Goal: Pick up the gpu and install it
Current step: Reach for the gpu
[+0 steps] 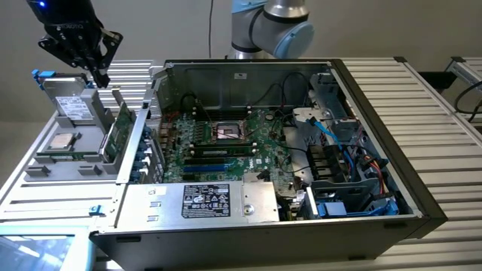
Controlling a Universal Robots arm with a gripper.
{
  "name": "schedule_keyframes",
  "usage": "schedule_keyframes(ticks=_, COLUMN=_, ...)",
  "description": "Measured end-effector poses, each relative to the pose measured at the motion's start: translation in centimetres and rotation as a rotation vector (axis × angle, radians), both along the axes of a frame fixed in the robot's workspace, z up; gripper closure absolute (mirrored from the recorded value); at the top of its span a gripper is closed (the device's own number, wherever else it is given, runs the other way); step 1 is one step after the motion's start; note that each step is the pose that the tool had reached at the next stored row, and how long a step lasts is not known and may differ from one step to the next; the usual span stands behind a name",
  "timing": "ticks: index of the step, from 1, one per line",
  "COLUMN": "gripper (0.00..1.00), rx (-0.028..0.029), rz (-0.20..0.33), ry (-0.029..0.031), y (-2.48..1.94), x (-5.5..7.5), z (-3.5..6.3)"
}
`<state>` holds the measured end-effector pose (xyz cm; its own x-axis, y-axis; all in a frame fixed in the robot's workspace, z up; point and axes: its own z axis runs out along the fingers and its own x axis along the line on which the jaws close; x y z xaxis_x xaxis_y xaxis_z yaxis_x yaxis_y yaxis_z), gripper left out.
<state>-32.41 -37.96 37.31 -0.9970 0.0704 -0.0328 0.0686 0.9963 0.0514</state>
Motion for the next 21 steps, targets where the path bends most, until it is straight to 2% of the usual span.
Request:
schedule_keyframes(ticks=6, gripper=0.88, rx=-0.0073, rz=0.0, ry=-0.0011, y=0.82, x=-1.5, z=-0.82)
schedule_keyframes(ticks=12, gripper=0.88, rx=-0.0085, rz=0.0, ry=-0.0011, y=1.56, x=-2.1, z=-1.86)
schedule_keyframes(ticks=21, gripper=0.88, rx=-0.0086, rz=0.0, ry=-0.001, y=1.66, x=-2.7, z=-3.49)
